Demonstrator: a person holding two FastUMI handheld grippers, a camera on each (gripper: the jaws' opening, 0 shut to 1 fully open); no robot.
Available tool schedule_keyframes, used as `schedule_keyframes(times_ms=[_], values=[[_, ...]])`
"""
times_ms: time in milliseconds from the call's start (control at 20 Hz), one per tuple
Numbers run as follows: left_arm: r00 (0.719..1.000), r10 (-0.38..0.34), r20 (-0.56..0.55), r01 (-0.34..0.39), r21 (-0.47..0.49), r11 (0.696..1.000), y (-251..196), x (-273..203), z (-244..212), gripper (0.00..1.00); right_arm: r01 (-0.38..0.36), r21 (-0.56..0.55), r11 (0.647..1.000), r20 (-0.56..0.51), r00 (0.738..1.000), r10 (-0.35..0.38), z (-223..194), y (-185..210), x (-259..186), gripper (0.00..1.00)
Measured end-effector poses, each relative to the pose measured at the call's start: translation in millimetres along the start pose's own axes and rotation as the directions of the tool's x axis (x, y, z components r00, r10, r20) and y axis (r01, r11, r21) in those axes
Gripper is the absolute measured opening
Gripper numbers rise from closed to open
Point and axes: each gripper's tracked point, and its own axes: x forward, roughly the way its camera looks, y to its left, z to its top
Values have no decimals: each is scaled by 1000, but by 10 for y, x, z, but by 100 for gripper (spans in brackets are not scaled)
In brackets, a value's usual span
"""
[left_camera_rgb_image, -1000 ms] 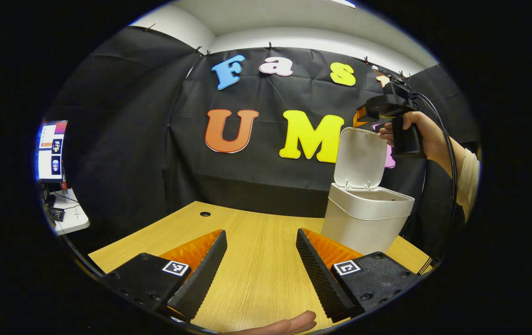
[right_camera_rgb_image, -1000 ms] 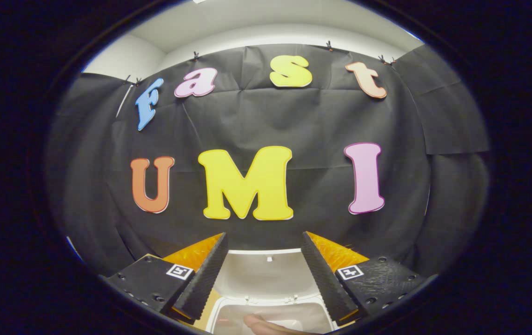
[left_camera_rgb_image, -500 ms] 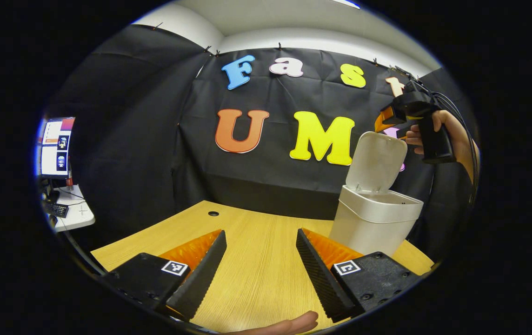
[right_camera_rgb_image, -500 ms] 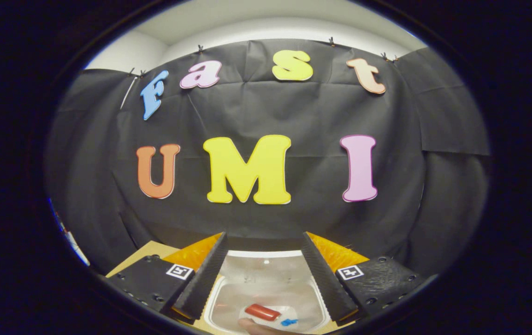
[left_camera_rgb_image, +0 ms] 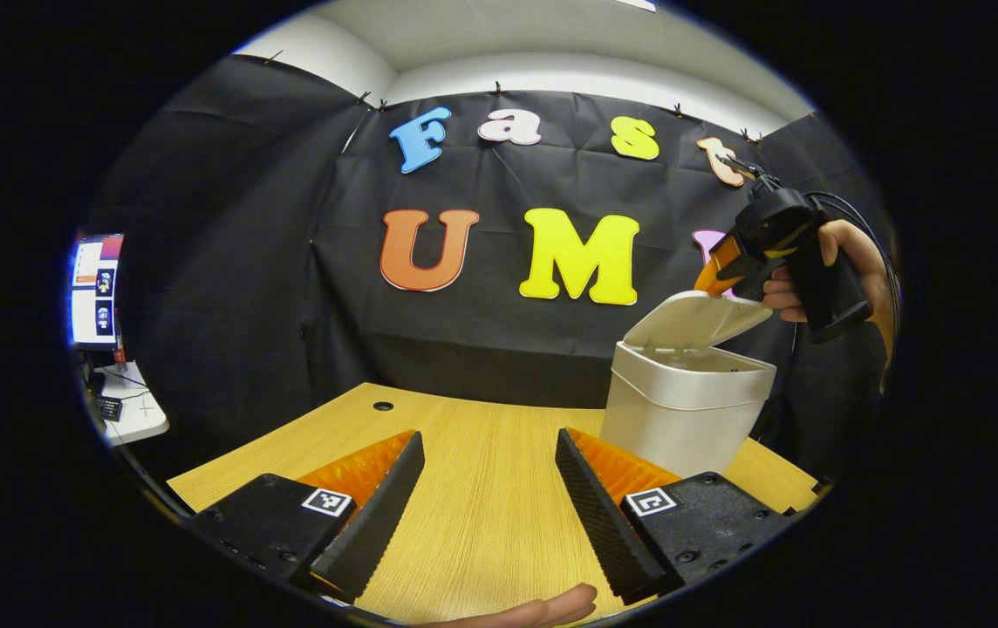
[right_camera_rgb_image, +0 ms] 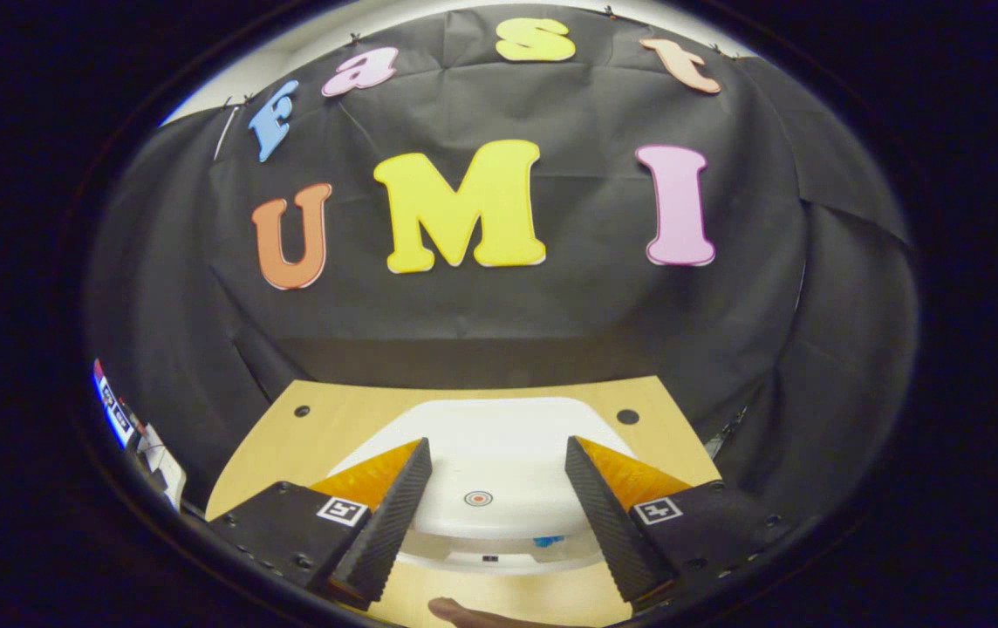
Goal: Press the lid of the desktop garbage bin to open it, pick up the crumpled paper on the desktop and throw it into the bin, then pick up the pop can on the desktop and drop it into the bin, and finally close the garbage bin lid.
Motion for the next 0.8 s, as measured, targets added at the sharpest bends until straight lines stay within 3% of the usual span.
schedule_keyframes(times_ms=[200,500,800], values=[[1000,-6,-11,6,5,1000,-70,22,-44,98,-35,-26,999,-43,998,33,-233,2,26,95],[999,-33,-14,33,45,998,-222,29,-88,98,-26,-77,997,-55,998,22,-456,0,25,96],[998,-59,-29,59,29,998,-294,63,-144,98,-63,-97,993,112,991,74,-611,-25,-103,97]])
